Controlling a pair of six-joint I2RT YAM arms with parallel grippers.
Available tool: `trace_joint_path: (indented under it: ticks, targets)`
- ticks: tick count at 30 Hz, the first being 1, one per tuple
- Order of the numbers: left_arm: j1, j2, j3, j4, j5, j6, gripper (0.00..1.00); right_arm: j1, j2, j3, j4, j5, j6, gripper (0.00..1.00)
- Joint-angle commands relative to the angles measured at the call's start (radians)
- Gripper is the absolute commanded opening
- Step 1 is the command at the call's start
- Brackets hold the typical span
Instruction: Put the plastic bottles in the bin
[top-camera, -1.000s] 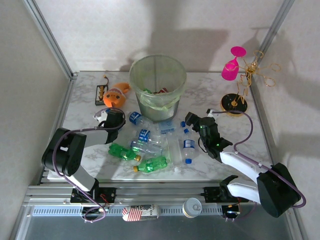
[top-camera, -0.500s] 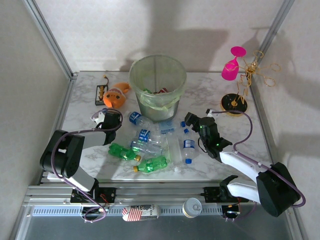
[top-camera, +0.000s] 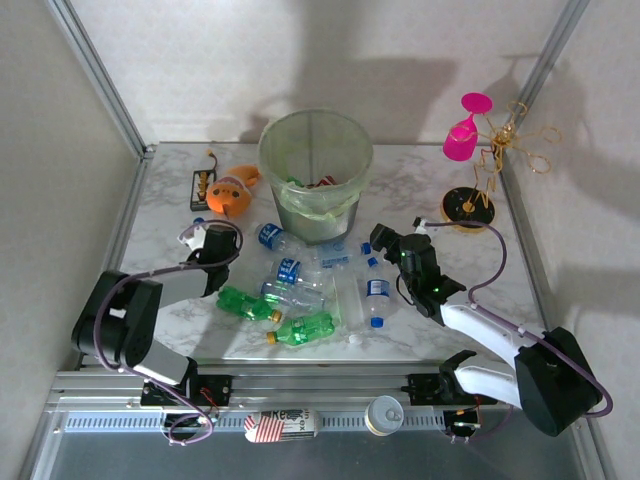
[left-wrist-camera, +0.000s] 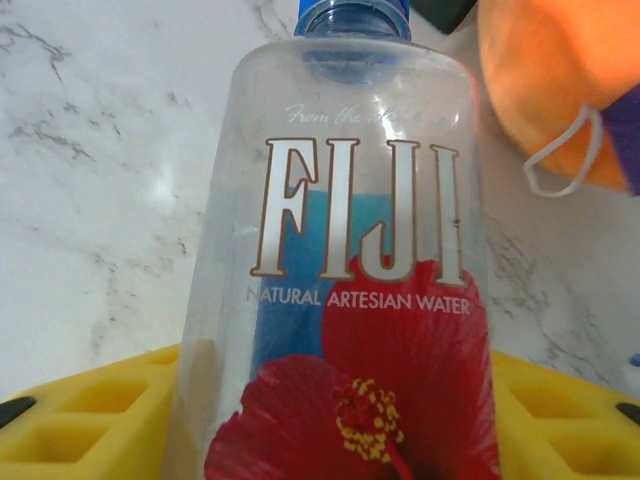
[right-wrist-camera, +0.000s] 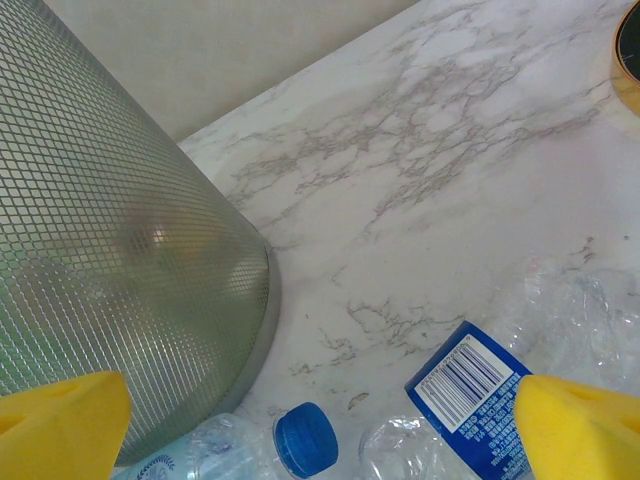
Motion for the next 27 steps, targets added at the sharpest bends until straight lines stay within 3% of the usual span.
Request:
trace_joint_path:
  ticks: [1,9,16,21,27]
  targets:
    - [0.009,-0.084,-0.027,0.016,-0.027,0.016,0.53,-0.006,0.004,-0.008,0.019,0.011,0.01,0.99]
    - [-0.001,-0.331,-0.058,0.017,-0.002,0.025,0.49,-0.014,0.022,-0.013,0.044,-0.006,0.015,0.99]
    - [-0.062,-0.543,0.022,0.014,-0.004,0.037,0.42,-0.019,0.048,-0.018,0.077,-0.025,0.012,0.99]
    - [-0.151,-0.573,0.13,0.012,-0.038,0.083,0.37,-0.02,0.053,-0.016,0.072,-0.021,0.0,0.99]
    - [-0.266,-0.495,0.27,0.046,-0.048,0.159,0.37,-0.022,0.02,-0.024,0.044,0.01,-0.024,0.99]
